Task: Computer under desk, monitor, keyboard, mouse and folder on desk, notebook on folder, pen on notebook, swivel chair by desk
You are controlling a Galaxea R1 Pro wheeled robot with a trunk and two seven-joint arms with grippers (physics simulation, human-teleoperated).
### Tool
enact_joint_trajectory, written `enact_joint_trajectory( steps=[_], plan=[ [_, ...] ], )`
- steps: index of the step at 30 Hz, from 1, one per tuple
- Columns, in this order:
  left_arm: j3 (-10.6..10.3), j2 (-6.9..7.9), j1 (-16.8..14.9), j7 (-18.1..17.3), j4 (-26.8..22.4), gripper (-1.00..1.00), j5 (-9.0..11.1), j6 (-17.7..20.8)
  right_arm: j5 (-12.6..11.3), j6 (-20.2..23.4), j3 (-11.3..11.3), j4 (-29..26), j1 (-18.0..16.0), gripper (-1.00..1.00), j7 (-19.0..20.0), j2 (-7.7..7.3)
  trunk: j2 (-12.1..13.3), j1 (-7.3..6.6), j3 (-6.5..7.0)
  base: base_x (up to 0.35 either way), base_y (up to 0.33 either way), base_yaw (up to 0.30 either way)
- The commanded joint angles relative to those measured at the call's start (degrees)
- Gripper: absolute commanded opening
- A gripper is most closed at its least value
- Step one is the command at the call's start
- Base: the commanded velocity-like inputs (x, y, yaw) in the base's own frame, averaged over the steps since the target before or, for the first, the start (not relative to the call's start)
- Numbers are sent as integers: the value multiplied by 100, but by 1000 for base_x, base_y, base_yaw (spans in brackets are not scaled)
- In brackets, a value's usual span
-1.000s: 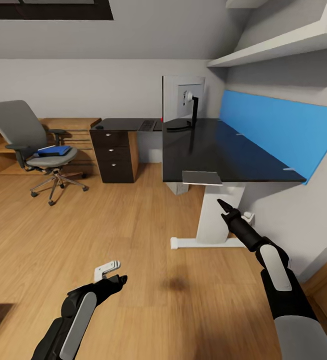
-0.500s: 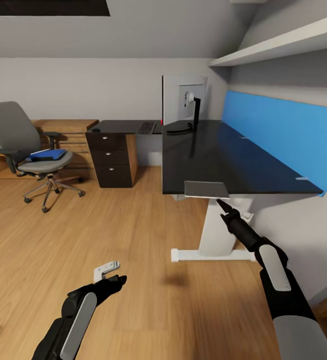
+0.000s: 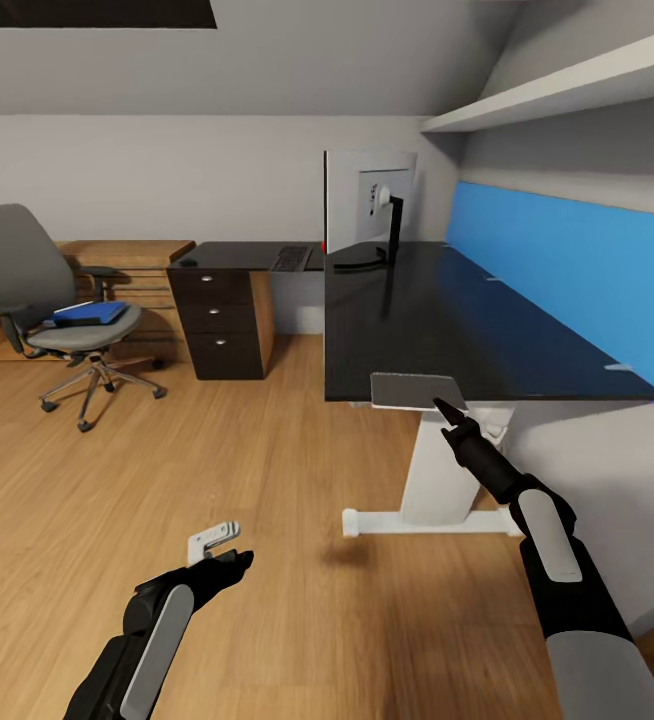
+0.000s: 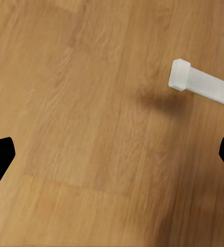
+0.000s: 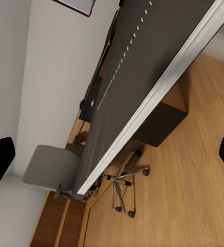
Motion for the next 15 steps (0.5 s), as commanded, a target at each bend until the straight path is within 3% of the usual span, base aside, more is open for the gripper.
enact_joint_trajectory(
  steps=[1, 7, 15],
  plan=[
    [-6, 0, -2, 55, -6, 100, 61, 10, -20, 36, -11, 0, -4, 100, 10, 1, -2, 0, -5, 194, 0, 0],
    [-11, 0, -1, 49, -6, 100, 63, 10, -20, 36, -11, 0, -4, 100, 10, 1, -2, 0, -5, 208, 0, 0],
    [-10, 0, -2, 55, -6, 100, 62, 14, -20, 36, -13, 0, -4, 100, 10, 1, -2, 0, -5, 39, 0, 0]
  ],
)
